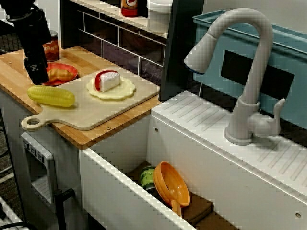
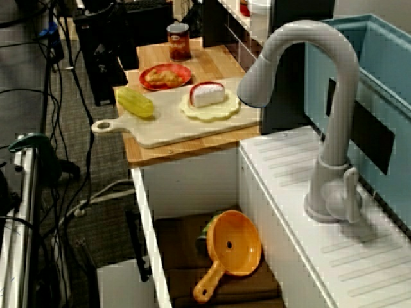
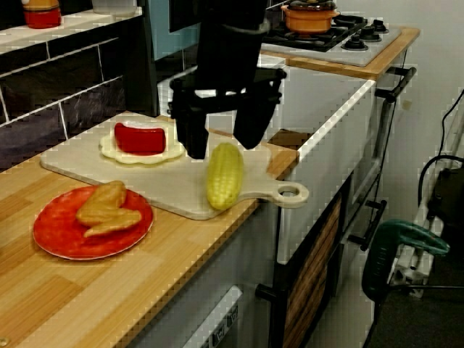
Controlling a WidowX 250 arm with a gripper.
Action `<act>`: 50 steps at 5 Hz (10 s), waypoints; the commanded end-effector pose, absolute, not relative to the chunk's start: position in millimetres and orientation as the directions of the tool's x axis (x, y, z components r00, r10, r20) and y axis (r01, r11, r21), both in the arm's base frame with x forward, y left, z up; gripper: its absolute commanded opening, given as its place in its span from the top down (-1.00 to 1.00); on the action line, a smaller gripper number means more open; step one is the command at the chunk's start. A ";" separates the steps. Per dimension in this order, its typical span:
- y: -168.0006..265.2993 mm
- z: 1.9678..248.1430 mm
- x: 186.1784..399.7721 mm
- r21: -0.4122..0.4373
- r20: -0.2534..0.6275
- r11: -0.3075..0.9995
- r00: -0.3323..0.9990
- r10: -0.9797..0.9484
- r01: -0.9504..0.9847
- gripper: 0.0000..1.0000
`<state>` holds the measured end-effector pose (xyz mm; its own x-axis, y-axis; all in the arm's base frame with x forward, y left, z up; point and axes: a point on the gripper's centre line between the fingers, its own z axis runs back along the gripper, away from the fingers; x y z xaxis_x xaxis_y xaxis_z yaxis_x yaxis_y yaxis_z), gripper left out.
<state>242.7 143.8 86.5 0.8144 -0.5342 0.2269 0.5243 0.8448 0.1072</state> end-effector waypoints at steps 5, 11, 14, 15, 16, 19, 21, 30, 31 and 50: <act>137.2 64.4 246.1 0.014 0.252 0.782 0.755 -0.606 0.623 -1.00; 141.7 62.4 274.9 0.085 0.231 0.910 0.880 -0.414 0.406 1.00; 139.0 80.1 282.7 0.080 0.232 0.904 0.874 -0.427 0.421 1.00; 126.3 80.0 287.5 0.079 0.238 0.903 0.872 -0.428 0.421 1.00; 110.8 90.9 288.0 0.052 0.246 0.904 0.872 -0.424 0.425 1.00; 35.0 103.0 261.0 -0.001 0.272 0.878 0.845 -0.460 0.478 1.00; -9.1 85.8 243.5 -0.020 0.285 0.893 0.859 -0.426 0.450 1.00; 33.6 98.5 312.9 -0.002 0.259 1.000 0.966 0.002 -0.002 -1.00; 47.7 107.0 315.4 0.038 0.307 0.998 0.951 0.034 -0.048 -1.00; 124.9 94.8 364.8 0.141 0.301 0.949 0.925 0.232 -0.284 1.00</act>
<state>357.8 117.5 60.0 0.9482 0.2374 0.2113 -0.2687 0.9538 0.1345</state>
